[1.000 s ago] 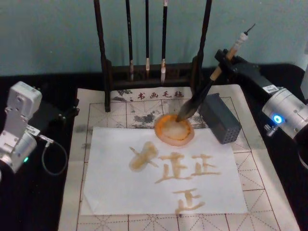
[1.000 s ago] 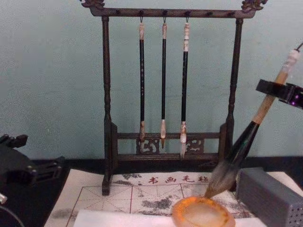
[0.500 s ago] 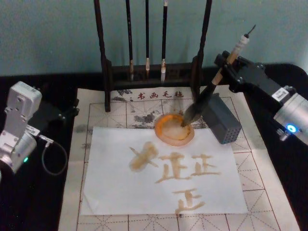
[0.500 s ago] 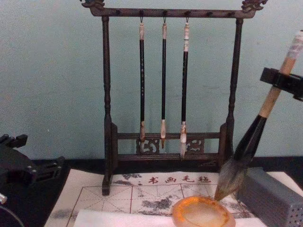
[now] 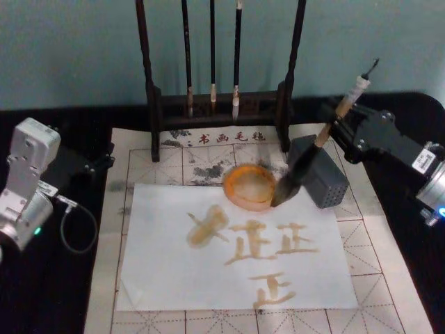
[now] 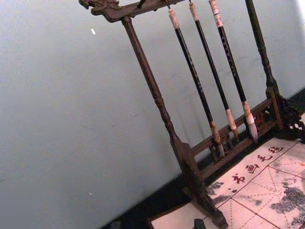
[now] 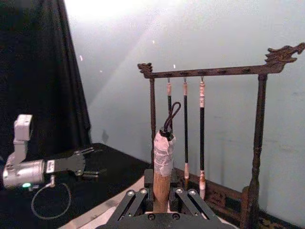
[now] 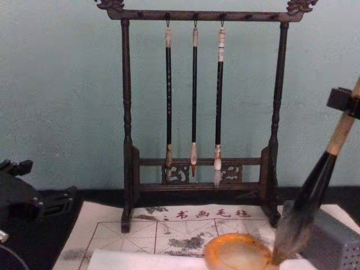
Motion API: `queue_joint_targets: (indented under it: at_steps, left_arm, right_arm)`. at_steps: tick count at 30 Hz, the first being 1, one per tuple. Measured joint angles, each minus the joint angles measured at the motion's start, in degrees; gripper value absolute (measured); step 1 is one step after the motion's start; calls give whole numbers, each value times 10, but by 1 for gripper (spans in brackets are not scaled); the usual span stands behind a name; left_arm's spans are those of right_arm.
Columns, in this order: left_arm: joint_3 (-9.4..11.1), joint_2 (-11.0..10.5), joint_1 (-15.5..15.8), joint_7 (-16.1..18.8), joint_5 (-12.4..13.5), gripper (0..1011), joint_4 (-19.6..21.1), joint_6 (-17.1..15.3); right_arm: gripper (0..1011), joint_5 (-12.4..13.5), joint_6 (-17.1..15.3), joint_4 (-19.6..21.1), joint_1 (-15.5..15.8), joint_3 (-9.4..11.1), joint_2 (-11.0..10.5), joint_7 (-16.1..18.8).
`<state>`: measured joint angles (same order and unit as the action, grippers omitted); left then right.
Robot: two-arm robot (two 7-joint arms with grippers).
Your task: Pick up the brush from the inkstone, write on the paper, then place the brush back to its original position.
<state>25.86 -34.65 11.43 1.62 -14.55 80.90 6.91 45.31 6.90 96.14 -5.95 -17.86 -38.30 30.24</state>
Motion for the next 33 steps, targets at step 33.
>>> queue_joint_targets:
  at_steps: [33]
  left_arm:
    - [0,0,0,0,0,1001,0,0]
  right_arm:
    - [189,-41,-9,-20,-36,-54,54,78]
